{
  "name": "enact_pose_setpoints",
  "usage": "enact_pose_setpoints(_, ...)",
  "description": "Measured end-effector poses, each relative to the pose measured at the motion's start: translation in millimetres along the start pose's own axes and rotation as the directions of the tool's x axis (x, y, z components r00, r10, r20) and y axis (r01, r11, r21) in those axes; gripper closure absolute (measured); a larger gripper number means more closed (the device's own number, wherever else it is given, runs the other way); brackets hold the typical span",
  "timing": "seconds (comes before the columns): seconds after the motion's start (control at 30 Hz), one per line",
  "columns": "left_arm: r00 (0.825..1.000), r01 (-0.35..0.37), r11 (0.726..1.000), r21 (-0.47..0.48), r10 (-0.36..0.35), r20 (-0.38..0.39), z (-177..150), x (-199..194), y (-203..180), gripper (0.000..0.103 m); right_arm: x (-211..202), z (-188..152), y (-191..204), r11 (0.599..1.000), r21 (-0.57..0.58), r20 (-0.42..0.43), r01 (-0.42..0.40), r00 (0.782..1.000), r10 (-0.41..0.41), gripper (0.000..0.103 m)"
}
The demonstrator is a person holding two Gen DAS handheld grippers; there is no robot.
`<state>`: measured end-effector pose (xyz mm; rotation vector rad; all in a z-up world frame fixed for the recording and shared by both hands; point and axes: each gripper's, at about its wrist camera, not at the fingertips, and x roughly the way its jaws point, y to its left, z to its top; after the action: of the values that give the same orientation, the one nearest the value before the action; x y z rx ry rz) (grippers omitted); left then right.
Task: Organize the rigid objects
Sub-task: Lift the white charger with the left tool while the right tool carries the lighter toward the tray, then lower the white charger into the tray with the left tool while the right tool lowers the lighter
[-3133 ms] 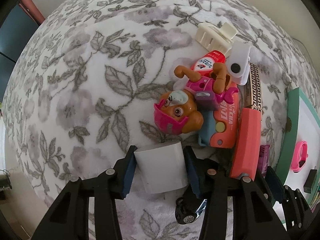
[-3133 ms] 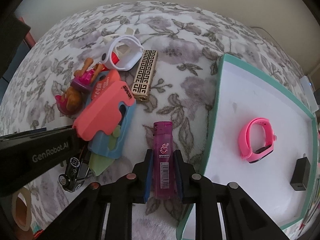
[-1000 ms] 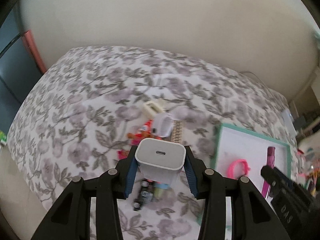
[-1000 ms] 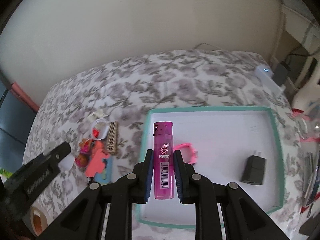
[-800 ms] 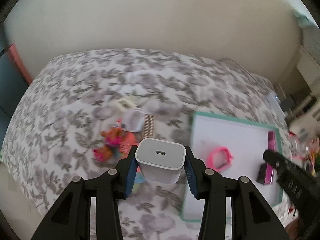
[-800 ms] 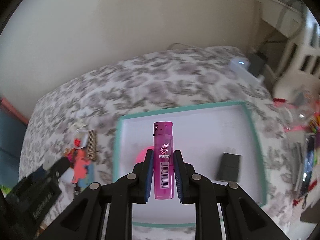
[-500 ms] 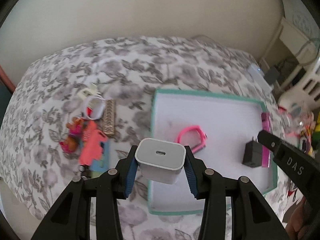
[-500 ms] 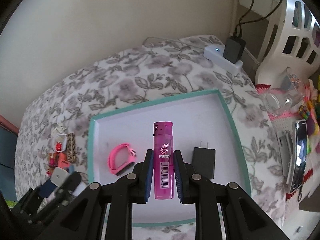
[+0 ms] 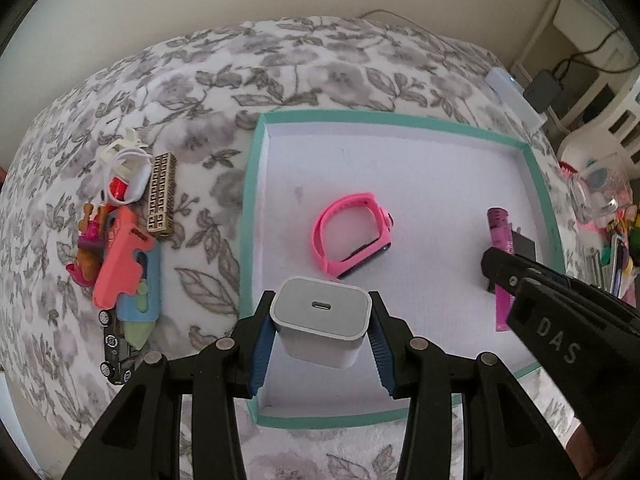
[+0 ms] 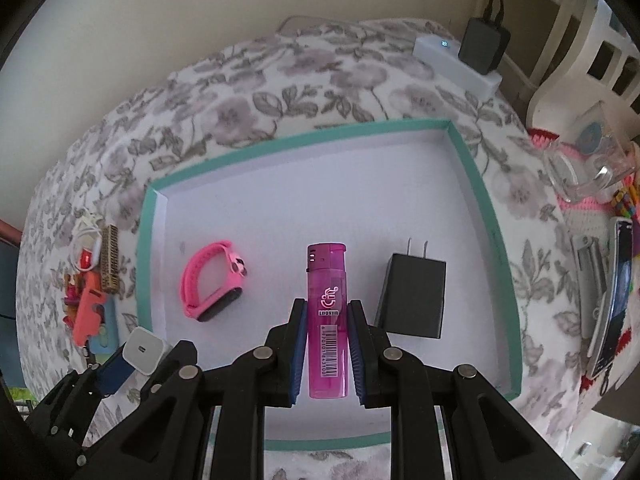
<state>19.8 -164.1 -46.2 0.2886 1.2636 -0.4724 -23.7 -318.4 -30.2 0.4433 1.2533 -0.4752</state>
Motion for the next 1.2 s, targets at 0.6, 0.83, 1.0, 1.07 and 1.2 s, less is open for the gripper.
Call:
enact_pose_setpoints(0.6,0.998,-0.047,0.998,0.040,0.049,-0.033,-1,26,-9,0.057,27,-5,0,0.999,-0.015,-0.060,0.031,0.998,-0.032,0.081)
enact_pose_setpoints(0.83,0.997,-0.063,0.997,0.036,0.065,-0.048,1,35,-10,0.058,37,-5,3,0.999,-0.012,-0.073,0.042,0.996,-0.043,0.082)
enact_pose_setpoints(1.0,0.996,-0.073,0.996,0.044,0.075,-0.054,0,39,-11,0.058,44,-5,2,0.999,-0.005,-0.085,0.043,0.995,-0.043,0.081)
enact_pose_setpoints(1.07,0.995,-0.073,0.997,0.041,0.075,-0.062,-2,41,-12,0.058,47,-5,3,0.999,-0.005,-0.091,0.044,0.995,-0.045,0.081)
enact_pose_setpoints(1.2,0.996,-0.068,0.997,0.038,0.070,-0.063,-4,41,-12,0.058,49,-5,2,0.999,-0.001,-0.088,0.043,0.995,-0.043,0.081)
